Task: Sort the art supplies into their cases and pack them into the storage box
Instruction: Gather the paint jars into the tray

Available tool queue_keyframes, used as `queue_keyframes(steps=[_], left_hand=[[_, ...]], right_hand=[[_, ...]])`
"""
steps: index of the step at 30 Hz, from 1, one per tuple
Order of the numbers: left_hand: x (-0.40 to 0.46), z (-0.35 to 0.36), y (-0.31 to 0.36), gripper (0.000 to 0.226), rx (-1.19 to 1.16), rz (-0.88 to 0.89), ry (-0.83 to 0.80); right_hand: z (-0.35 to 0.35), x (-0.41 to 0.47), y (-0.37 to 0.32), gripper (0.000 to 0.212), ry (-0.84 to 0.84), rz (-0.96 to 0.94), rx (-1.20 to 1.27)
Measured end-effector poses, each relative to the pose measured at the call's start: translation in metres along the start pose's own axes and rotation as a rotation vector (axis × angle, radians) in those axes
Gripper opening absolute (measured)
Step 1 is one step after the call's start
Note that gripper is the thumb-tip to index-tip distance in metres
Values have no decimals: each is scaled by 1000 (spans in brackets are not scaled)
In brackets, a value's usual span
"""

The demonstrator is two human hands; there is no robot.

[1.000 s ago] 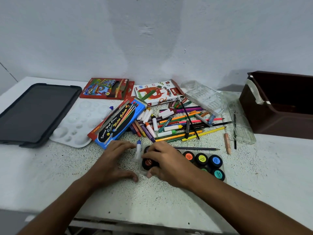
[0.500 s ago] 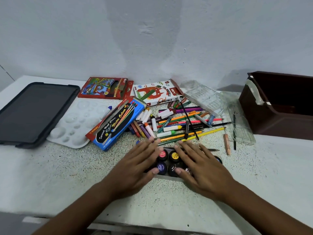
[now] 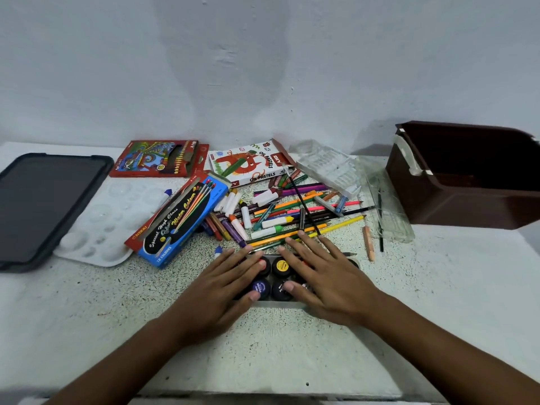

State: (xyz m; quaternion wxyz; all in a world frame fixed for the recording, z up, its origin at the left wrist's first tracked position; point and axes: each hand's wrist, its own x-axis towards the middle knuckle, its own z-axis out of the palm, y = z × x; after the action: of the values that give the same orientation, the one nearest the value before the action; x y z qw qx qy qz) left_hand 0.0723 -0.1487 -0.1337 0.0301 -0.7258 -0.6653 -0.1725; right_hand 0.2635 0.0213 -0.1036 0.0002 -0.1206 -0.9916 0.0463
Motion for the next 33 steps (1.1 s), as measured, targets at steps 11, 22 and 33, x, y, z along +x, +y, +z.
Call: queue_keyframes(steps=[11,22,33], left_hand=[[0,-3,-22,54,-105,-146,117],[1,-8,-30,56,-155,-171,161],[16,-34,-33,48,-200,-240,406]], right_hand=[[-41,6,103,54,139,844,78],[-35,10,112,33,83,1054,285],[-71,-15,83,78,439,780,377]])
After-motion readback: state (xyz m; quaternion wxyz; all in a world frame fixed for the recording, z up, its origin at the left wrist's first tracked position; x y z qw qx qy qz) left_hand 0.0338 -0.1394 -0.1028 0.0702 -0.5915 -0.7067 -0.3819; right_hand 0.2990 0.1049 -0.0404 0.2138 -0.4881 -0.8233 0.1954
